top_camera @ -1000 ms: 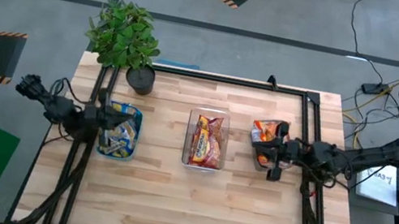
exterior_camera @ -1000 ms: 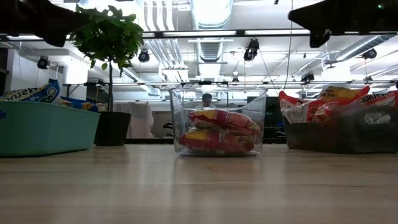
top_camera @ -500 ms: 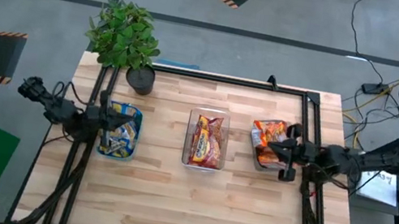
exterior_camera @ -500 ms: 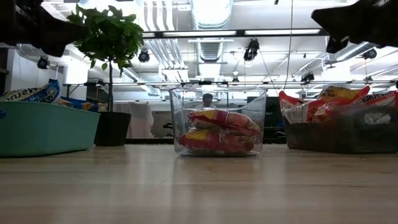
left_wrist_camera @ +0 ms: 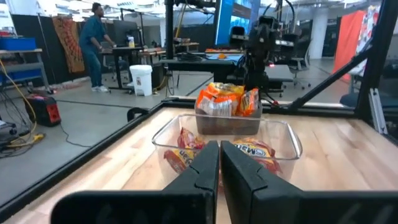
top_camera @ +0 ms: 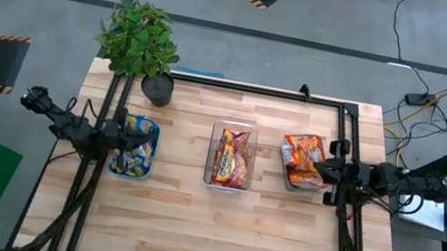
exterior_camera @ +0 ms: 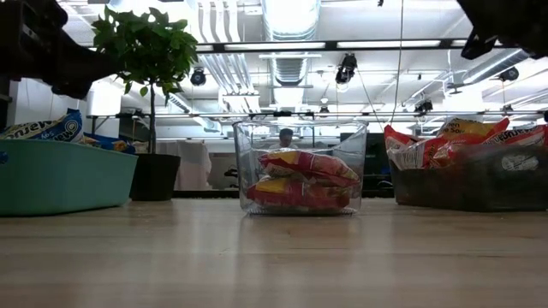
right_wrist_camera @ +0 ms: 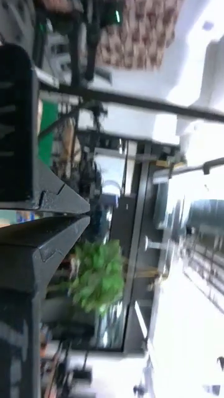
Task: Sort Maruchan noodles
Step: Return to Home Position
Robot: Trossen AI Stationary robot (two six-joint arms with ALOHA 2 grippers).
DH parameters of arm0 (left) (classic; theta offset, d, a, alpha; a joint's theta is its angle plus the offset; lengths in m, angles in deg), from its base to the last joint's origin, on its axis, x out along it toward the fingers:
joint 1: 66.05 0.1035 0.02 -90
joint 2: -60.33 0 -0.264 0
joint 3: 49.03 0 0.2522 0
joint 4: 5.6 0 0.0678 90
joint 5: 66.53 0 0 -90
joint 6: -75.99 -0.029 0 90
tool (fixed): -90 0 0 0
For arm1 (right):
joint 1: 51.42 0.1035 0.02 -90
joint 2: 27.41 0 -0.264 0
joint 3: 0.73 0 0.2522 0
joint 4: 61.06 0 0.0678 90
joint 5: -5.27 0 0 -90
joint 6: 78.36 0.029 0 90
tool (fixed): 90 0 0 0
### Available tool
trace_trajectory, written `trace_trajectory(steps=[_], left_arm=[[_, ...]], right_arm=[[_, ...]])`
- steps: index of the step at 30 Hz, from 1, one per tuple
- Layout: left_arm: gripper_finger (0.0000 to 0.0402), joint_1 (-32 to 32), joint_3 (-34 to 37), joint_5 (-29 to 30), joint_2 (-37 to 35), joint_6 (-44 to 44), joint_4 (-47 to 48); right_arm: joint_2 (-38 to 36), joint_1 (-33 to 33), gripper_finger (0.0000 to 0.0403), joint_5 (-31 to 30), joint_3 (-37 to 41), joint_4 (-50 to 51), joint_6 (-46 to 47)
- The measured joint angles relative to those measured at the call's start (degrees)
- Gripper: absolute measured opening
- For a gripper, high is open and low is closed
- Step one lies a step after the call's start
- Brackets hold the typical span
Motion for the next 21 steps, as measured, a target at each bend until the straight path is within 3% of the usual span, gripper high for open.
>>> trace_trajectory(steps=[4, 14, 21], left_arm=[[0.0, 0.0, -0.02, 0.31, -0.01, 0.49, -0.08], [0.0, 0.0, -0.07, 2.5, 0.42, -1.08, -0.12], [0.0, 0.0, -0.07, 2.43, 0.63, -1.08, -0.16]], right_arm=[[0.36, 0.02, 0.0009, 4.44, -0.57, -0.38, -0.42], [1.47, -0.02, 0.0009, 2.45, -0.61, 5.62, 10.31], [2.8, -0.02, 0.0009, 2.43, -0.62, 9.72, 11.6]])
